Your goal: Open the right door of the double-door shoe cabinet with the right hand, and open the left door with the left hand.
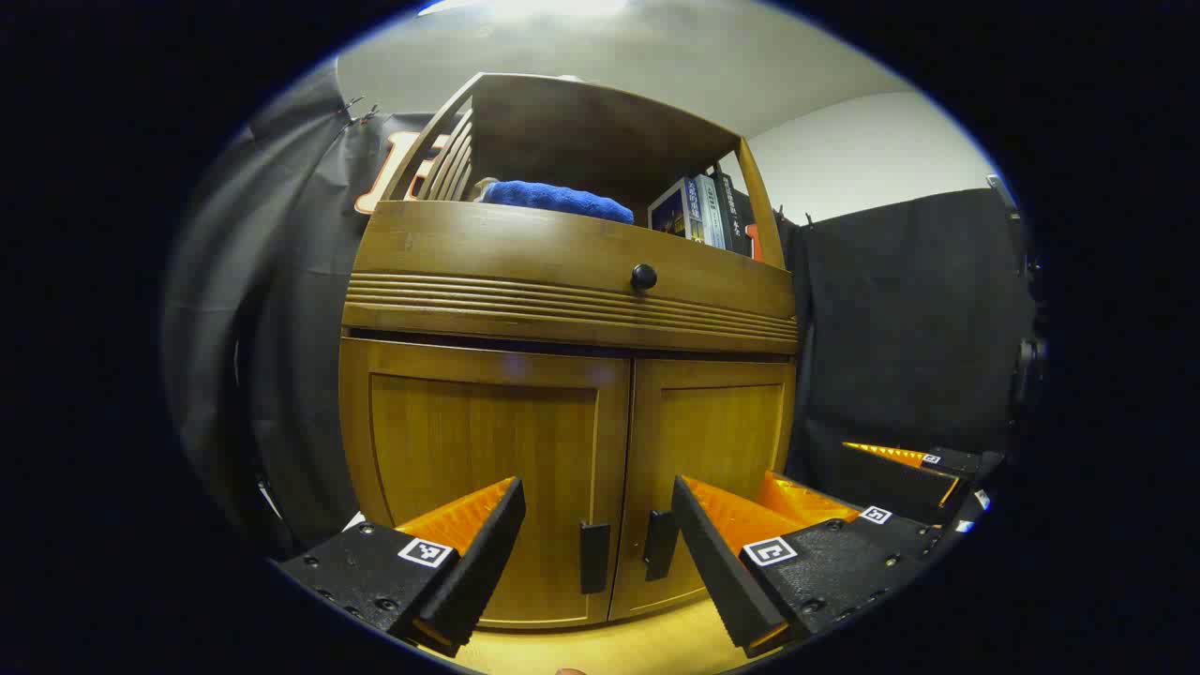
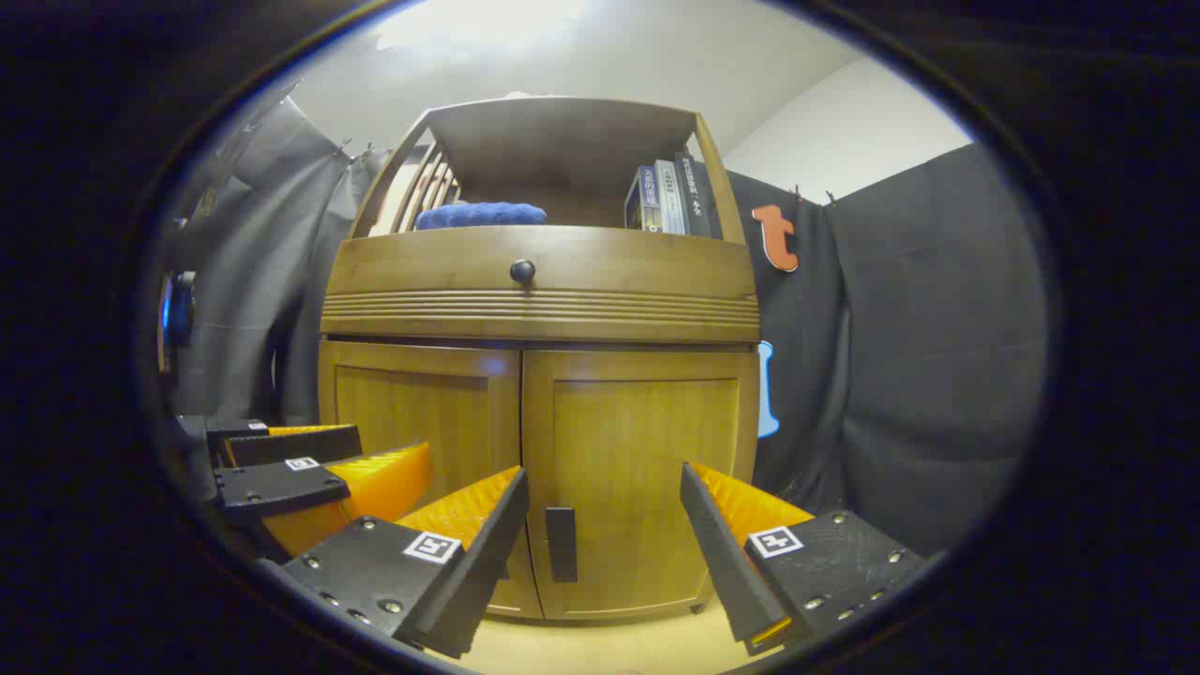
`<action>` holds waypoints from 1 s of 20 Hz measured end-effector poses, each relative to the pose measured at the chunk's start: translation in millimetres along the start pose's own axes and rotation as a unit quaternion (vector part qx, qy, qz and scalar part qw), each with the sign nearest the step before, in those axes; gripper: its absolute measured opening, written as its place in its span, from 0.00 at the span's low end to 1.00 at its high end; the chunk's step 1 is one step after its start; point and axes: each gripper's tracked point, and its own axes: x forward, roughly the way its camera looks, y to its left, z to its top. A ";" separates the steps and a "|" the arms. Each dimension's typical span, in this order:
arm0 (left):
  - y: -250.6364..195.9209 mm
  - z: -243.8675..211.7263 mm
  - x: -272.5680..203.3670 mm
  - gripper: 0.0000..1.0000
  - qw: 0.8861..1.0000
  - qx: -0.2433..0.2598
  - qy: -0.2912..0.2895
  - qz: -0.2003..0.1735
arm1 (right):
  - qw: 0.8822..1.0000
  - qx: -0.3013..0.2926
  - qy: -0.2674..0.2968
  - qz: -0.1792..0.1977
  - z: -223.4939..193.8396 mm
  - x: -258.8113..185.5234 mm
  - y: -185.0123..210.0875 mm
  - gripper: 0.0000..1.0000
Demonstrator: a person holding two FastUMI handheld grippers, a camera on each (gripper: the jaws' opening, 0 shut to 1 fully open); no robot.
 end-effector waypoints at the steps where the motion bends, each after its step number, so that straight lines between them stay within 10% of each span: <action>1: 1.7 -0.4 -1.1 0.94 1.000 0.001 0.000 0.002 | 1.000 0.000 0.003 0.000 -1.8 0.9 2.8 0.93; 20: 86.3 -16.8 -13.1 0.95 0.996 0.001 0.011 0.085 | 0.993 0.001 0.116 0.032 -104.8 63.4 29.2 0.93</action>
